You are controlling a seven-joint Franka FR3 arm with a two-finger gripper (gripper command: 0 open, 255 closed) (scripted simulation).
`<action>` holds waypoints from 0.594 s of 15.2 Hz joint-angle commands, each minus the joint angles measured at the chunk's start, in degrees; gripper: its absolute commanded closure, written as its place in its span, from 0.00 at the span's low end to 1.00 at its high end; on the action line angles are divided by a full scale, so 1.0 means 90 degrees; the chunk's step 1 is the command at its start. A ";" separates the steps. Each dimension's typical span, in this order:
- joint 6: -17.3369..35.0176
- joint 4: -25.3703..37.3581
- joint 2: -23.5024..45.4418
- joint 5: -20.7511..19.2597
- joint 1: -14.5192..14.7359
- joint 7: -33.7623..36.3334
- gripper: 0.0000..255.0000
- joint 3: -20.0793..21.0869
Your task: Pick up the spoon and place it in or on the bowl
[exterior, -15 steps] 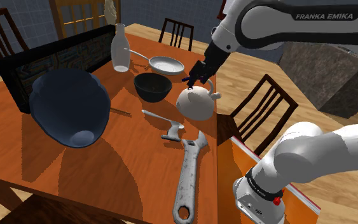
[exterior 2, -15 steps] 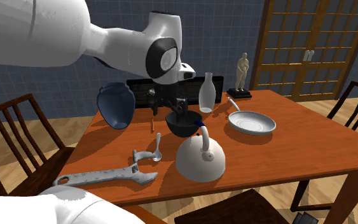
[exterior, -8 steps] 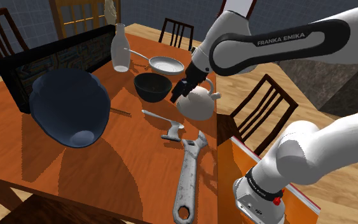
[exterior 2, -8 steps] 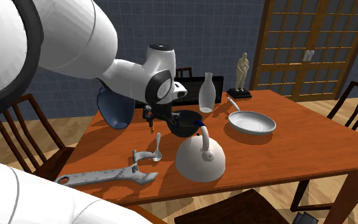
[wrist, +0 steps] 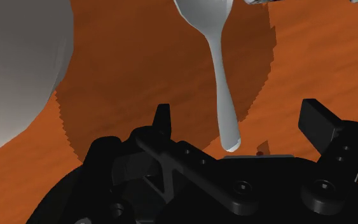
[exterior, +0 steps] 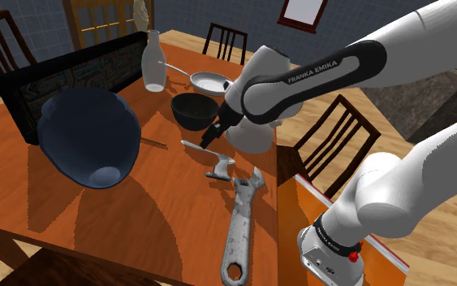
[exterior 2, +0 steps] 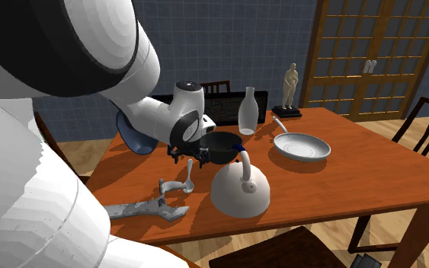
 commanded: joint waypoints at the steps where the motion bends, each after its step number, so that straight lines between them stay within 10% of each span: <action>1: 0.0245 -0.0006 0.0224 0.0091 0.0063 -0.0066 0.00 0.0011; 9: 0.0691 0.0039 0.0709 0.0292 0.0174 -0.0217 0.00 0.0011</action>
